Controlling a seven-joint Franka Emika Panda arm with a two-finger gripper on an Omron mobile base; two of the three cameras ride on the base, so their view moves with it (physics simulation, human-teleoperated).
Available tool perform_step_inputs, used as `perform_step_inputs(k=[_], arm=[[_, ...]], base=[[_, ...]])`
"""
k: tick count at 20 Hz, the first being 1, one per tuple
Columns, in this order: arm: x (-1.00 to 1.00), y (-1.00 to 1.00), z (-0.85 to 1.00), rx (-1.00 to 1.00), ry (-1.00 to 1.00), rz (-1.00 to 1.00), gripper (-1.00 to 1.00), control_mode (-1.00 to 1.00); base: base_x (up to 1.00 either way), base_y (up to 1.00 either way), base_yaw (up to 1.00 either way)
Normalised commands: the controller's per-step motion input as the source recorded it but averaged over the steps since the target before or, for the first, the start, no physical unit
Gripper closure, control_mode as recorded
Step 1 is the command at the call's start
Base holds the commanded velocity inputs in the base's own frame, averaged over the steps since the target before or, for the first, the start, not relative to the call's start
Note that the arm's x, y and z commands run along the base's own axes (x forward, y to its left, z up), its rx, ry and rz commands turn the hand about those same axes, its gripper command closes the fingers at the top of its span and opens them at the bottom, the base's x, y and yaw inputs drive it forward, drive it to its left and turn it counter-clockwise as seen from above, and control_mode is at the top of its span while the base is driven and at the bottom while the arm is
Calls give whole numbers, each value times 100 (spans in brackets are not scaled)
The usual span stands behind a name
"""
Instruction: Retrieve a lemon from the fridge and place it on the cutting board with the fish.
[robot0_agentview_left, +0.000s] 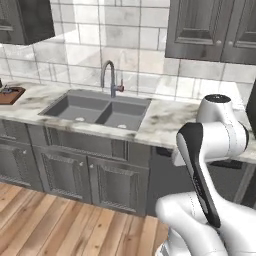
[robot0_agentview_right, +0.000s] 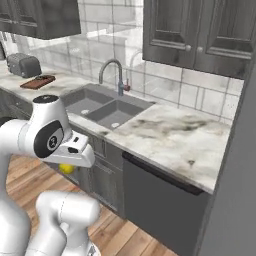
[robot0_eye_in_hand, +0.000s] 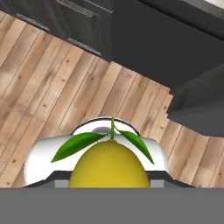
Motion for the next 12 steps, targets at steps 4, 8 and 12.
perform_step_inputs(k=[4,8,12], arm=[[0,0,0,0,0,0,100,100],[0,0,0,0,0,0,100,100],[0,0,0,0,0,0,100,100]], base=[[6,97,42],[16,64,0],[41,69,-12]])
